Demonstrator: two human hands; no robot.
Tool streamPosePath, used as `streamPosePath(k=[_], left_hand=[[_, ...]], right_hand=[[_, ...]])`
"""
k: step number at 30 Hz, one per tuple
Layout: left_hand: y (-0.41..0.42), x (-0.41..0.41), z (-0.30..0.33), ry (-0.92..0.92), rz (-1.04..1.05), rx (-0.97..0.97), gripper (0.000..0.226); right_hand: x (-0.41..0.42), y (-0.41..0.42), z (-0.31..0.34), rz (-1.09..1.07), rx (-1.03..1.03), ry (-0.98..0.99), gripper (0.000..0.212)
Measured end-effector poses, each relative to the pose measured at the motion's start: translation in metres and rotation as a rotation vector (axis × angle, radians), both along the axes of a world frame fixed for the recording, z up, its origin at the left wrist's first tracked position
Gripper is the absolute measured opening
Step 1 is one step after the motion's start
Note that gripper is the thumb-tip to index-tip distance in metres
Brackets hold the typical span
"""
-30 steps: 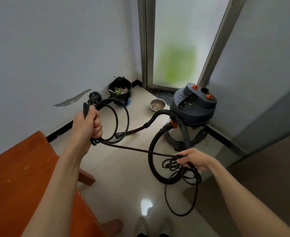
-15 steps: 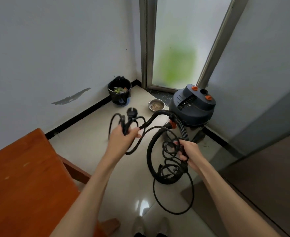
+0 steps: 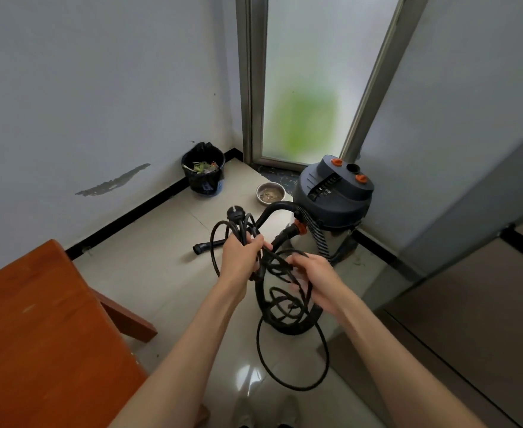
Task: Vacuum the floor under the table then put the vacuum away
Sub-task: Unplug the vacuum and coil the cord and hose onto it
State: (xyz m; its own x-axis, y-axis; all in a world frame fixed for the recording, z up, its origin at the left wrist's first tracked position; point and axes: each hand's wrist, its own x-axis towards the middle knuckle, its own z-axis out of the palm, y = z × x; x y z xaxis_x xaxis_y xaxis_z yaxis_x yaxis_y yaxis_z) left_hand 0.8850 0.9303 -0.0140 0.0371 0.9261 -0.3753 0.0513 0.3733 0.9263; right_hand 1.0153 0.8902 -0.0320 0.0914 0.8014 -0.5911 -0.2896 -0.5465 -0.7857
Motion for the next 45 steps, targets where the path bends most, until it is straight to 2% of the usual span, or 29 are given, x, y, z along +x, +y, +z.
streamPosePath(k=[5,9,14,15,17,19,20,22,24,27,29,31,34,38,42,45], left_hand=[[-0.006,-0.014,-0.006,-0.062,-0.097,-0.007,0.032],[-0.006,-0.039,-0.007,-0.087,-0.002,0.033,0.029],[0.003,-0.051,-0.001,-0.107,0.093,0.138,0.029],[0.003,-0.049,0.001,-0.127,0.098,0.148,0.029],[0.003,-0.047,0.006,-0.186,0.096,0.155,0.03],[0.004,-0.044,0.011,-0.206,0.046,0.169,0.03],[0.004,-0.042,0.013,-0.205,0.014,0.179,0.029],[0.005,-0.035,0.018,-0.221,-0.029,0.198,0.028],[0.007,-0.028,0.022,-0.264,-0.038,0.201,0.026],[0.01,-0.024,0.027,-0.369,-0.013,0.193,0.027],[0.01,-0.024,0.028,-0.38,-0.008,0.195,0.027],[0.011,-0.028,0.027,-0.351,0.005,0.202,0.027],[0.01,-0.036,0.024,-0.233,0.033,0.219,0.028],[0.009,-0.052,0.017,-0.099,0.094,0.223,0.028],[0.008,-0.066,0.014,-0.161,0.17,0.198,0.029],[0.009,-0.068,0.02,-0.263,0.201,0.206,0.028]], right_hand=[[0.021,0.003,-0.009,-0.283,-0.214,0.325,0.035],[0.046,0.006,-0.029,-0.401,-0.236,0.448,0.033],[0.054,0.009,-0.047,-0.553,-0.313,0.508,0.035],[0.053,0.01,-0.048,-0.536,-0.301,0.454,0.03],[0.051,0.008,-0.046,-0.405,-0.205,0.132,0.014],[0.048,0.002,-0.041,-0.157,-0.053,-0.24,0.026],[0.044,-0.002,-0.037,-0.007,0.018,-0.35,0.034],[0.033,-0.008,-0.03,0.305,0.137,-0.46,0.045],[0.018,-0.012,-0.032,0.509,0.199,-0.607,0.05],[0.003,-0.015,-0.039,0.545,0.309,-0.941,0.039],[0.0,-0.015,-0.039,0.486,0.428,-0.999,0.027],[-0.001,-0.013,-0.034,0.454,0.443,-0.888,0.019],[0.002,-0.011,-0.02,0.403,0.35,-0.579,0.015],[0.026,-0.008,-0.002,0.127,0.164,-0.1,0.017],[0.059,0.001,-0.029,-0.325,-0.103,0.057,0.033],[0.069,0.0,-0.058,-0.488,-0.255,-0.013,0.035]])
